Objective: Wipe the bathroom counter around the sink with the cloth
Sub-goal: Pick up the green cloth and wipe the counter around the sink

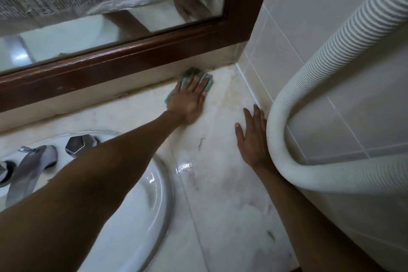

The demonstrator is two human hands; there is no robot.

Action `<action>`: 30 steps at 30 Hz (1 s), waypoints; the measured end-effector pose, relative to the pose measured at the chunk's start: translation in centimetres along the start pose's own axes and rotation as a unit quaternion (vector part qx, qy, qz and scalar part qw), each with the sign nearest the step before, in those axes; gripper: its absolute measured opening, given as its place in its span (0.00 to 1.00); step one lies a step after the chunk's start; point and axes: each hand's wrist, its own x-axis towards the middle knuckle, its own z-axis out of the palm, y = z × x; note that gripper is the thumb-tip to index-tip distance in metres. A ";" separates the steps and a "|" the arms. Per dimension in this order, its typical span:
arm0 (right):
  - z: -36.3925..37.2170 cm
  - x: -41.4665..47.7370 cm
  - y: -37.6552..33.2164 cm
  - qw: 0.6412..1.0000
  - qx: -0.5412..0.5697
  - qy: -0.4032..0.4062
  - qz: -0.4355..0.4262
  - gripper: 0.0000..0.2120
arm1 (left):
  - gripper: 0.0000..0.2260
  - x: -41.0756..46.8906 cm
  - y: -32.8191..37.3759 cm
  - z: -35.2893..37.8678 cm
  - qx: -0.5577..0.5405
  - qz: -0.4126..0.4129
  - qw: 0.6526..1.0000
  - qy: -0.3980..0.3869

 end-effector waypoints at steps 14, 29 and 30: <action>-0.5 -0.3 0.7 0.999 0.035 0.021 -0.008 0.23 | 0.24 0.2 0.9 0.7 0.013 0.172 0.984 -0.036; -2.9 -4.5 1.6 0.995 0.076 -0.046 0.037 0.28 | 0.24 -3.9 6.5 3.2 -0.014 0.168 0.985 -0.027; -3.2 -4.9 1.9 0.995 0.071 -0.061 0.040 0.27 | 0.24 -5.2 4.8 3.0 -0.004 0.184 0.983 -0.026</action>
